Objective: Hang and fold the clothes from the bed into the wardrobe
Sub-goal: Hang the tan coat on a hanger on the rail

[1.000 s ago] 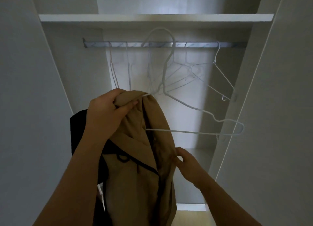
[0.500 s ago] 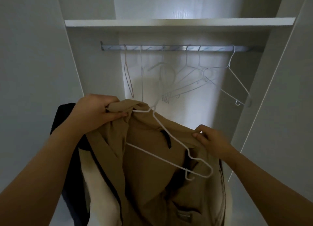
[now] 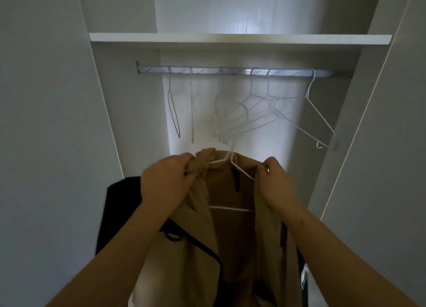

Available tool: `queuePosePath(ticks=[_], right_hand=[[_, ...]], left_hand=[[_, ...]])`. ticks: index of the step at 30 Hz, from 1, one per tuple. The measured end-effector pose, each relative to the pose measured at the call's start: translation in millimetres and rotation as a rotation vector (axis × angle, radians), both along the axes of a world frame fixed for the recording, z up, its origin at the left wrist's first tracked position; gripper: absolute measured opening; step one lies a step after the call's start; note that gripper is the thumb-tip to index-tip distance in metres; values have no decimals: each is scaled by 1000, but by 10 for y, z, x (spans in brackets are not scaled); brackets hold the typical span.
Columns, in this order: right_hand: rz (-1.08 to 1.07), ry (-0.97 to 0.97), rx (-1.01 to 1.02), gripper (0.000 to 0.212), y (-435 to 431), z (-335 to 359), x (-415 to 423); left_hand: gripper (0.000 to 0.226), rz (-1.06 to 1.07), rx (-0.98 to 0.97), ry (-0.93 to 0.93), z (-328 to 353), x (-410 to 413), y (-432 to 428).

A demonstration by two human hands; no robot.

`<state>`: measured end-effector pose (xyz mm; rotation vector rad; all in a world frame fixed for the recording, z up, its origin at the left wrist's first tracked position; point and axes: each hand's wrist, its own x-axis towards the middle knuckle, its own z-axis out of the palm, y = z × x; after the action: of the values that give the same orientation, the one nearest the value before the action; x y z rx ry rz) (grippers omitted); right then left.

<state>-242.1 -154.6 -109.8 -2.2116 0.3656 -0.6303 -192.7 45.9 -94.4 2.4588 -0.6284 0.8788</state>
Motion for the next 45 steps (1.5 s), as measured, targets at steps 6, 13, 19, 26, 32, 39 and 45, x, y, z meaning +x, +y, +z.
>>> queuePosePath(ticks=[6, 13, 19, 26, 32, 39, 45], right_hand=[[162, -142, 86, 26, 173, 183, -102], [127, -174, -110, 32, -221, 138, -110], [50, -14, -144, 40, -101, 85, -203], [-30, -71, -95, 36, 177, 2, -229], [-161, -70, 61, 31, -73, -163, -122], [-219, -109, 167, 15, -196, -243, -97], [-233, -101, 143, 13, -170, -312, -125]], left_hand=[[21, -100, -164, 108, -95, -58, -118], [16, -201, -287, 24, 182, -77, -1], [21, -234, -250, 50, 149, -64, -91], [36, -314, -80, 133, 214, -27, 50], [21, -211, -202, 101, 213, -69, 138], [12, -673, -375, 901, -84, -354, 255], [21, -599, -147, 691, -158, -212, 98]])
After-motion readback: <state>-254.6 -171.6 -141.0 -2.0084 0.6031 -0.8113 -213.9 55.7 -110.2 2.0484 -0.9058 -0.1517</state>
